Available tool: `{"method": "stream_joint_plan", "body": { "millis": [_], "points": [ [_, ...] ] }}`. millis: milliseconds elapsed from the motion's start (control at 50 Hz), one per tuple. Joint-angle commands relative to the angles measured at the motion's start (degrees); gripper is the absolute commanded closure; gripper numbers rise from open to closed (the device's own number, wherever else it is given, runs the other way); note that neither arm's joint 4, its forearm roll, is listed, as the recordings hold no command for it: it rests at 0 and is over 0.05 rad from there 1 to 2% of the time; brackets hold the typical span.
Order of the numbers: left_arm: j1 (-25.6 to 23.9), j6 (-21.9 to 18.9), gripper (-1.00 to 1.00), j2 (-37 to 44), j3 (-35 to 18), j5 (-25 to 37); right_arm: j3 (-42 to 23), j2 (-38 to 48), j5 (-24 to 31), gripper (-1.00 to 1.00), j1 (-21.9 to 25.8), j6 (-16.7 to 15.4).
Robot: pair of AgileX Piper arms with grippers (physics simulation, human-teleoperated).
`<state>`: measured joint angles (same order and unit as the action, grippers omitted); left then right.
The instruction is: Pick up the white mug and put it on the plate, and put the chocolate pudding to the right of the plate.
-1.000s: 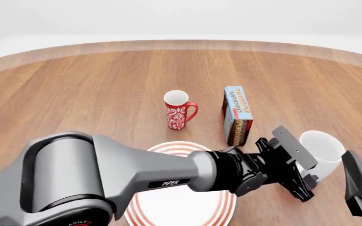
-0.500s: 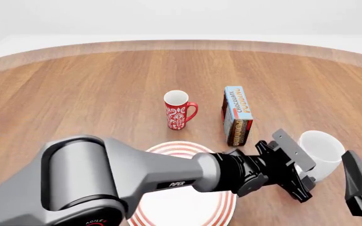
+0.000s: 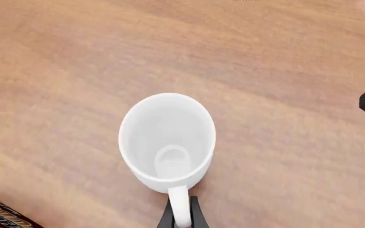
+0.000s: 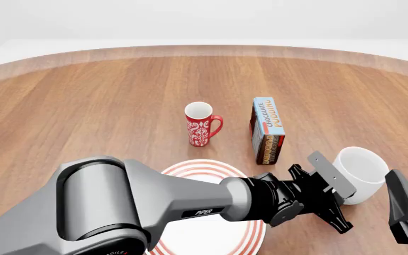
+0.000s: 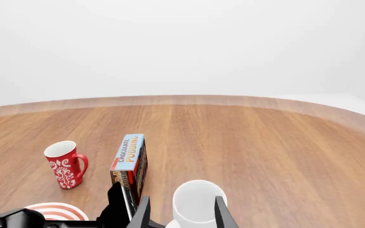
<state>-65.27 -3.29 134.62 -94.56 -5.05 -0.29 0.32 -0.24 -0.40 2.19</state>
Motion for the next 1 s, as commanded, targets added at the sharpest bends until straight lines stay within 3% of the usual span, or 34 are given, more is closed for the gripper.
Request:
{"method": "stream_joint_plan", "body": {
  "millis": [20,1000],
  "points": [
    [0.1,-0.1,1.0,0.1,0.4,-0.3,0.0,0.0,0.0,-1.0,0.0,0.0],
    [3.5,-1.4,1.0,-8.7,6.9,-3.9,0.0,0.0,-0.1,-1.0,-0.1,0.0]
  ]
}}
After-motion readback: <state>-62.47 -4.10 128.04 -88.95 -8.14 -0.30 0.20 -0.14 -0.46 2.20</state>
